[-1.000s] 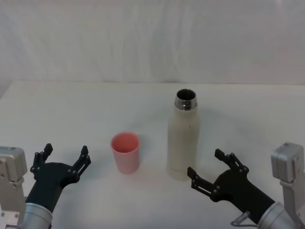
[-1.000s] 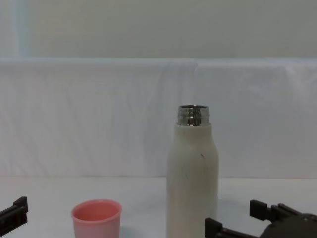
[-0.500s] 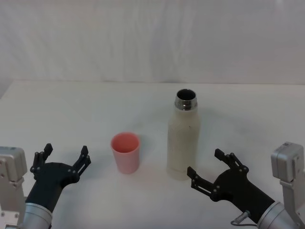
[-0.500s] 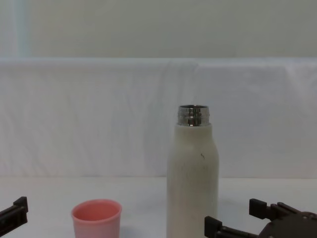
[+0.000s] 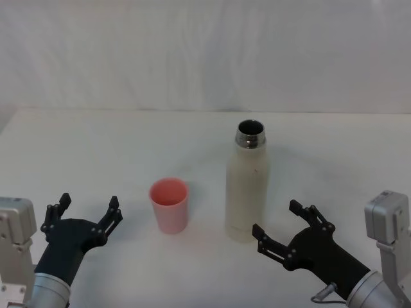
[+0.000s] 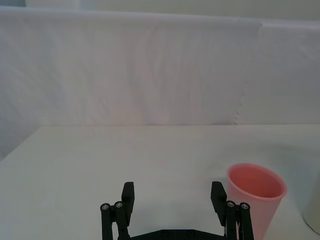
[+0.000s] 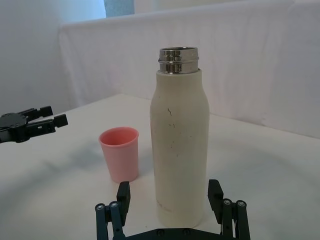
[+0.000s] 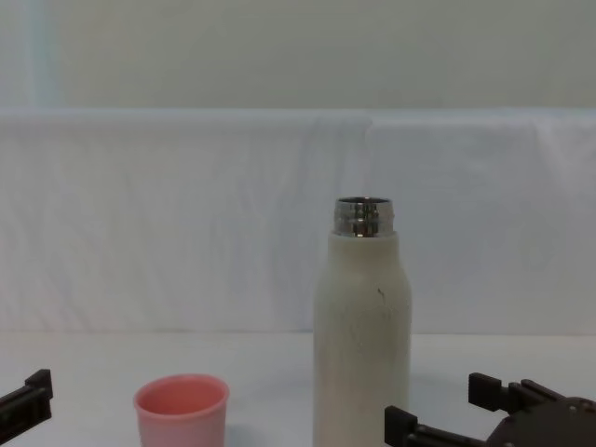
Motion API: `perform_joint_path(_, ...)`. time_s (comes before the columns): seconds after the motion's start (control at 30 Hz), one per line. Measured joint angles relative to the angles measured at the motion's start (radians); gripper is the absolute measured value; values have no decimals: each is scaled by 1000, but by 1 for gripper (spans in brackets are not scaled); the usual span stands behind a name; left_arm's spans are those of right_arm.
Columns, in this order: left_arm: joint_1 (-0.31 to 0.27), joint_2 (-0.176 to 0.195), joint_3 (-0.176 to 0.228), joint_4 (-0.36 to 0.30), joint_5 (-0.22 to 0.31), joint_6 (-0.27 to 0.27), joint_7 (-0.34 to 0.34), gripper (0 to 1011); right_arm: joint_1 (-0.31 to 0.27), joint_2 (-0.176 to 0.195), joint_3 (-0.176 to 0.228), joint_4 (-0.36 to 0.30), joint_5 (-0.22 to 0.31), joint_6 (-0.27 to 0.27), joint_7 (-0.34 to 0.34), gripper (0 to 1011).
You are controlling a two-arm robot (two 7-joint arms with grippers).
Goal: Grasp the thermos with one hand and pour water into the cup lid.
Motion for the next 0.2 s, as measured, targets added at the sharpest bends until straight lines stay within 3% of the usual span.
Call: perform_joint_path(0.2,0,0,0,0,0,0,0,1001,0,0,0,0,-1,1,0,1003)
